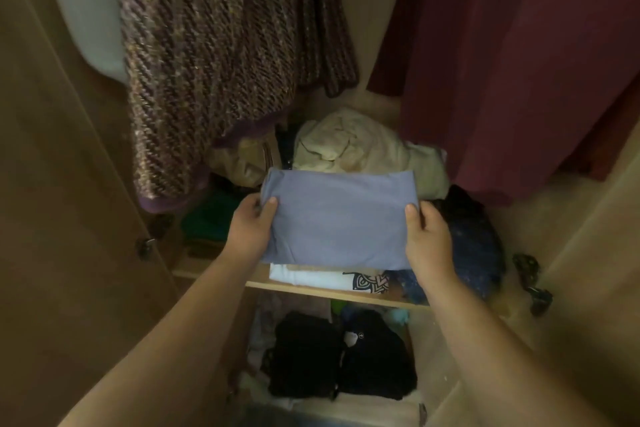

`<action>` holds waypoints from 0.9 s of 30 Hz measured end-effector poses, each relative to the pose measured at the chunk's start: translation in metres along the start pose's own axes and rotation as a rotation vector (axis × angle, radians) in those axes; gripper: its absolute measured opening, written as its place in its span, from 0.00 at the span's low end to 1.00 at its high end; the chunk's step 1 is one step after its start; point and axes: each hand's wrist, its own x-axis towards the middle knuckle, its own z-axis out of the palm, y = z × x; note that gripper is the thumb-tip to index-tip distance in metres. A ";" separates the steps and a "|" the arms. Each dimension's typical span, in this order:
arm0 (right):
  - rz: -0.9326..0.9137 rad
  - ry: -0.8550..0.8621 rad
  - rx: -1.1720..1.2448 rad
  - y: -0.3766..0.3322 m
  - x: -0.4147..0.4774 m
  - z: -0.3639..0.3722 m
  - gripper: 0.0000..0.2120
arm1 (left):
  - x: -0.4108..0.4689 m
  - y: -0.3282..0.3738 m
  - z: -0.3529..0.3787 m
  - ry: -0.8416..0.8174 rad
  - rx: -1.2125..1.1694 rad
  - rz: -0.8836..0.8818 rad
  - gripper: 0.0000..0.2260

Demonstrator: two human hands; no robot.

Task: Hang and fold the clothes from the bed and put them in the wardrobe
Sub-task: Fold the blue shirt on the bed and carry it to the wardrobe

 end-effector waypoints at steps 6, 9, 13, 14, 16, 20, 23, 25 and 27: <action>0.105 -0.076 -0.153 0.050 0.038 0.047 0.13 | 0.062 -0.045 0.039 0.008 0.234 -0.090 0.09; 0.182 -0.116 -0.305 0.077 0.047 0.067 0.14 | 0.079 -0.070 0.052 -0.061 0.403 -0.093 0.09; 0.395 -0.236 -0.517 0.100 0.048 0.081 0.19 | 0.082 -0.095 0.064 -0.185 0.608 -0.157 0.11; 0.416 -0.263 -0.526 0.101 0.049 0.080 0.20 | 0.081 -0.096 0.064 -0.176 0.558 -0.167 0.12; 0.426 -0.296 -0.535 0.092 0.053 0.073 0.21 | 0.081 -0.090 0.060 -0.171 0.488 -0.195 0.14; 0.079 -0.192 -0.743 0.062 0.053 0.058 0.21 | 0.086 -0.069 0.054 -0.187 0.748 -0.080 0.20; -0.349 -0.162 -0.779 0.036 0.045 0.067 0.25 | 0.074 -0.054 0.066 -0.248 0.878 0.339 0.26; -0.406 -0.321 -0.821 0.033 0.039 0.080 0.27 | 0.063 -0.051 0.079 -0.365 0.915 0.484 0.29; -0.382 -0.489 -0.910 0.046 0.029 0.091 0.29 | 0.054 -0.059 0.090 -0.475 0.995 0.449 0.31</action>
